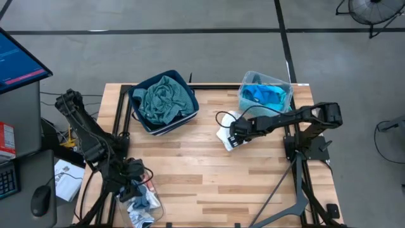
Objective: Pick & Place Cloths
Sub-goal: Put the white shorts into the white bin
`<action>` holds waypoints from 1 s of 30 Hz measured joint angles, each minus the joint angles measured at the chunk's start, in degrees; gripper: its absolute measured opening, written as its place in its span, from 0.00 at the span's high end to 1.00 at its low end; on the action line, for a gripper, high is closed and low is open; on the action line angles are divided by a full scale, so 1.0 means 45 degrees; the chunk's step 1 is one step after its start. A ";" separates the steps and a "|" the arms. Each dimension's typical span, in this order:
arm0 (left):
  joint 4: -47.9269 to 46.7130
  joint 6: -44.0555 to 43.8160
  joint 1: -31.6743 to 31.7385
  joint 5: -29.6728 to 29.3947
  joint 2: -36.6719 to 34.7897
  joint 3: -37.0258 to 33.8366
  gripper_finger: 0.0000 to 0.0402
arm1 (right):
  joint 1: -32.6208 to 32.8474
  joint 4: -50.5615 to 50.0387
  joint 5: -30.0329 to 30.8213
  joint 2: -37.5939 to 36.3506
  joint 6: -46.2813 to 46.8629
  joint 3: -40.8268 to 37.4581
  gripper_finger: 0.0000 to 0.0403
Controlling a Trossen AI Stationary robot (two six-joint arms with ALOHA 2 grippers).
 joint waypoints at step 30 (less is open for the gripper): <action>0.1585 0.0219 -0.0136 -0.0502 0.0005 0.0000 0.21 | -0.3740 -0.8050 0.6764 -0.5377 -0.5345 1.0243 1.00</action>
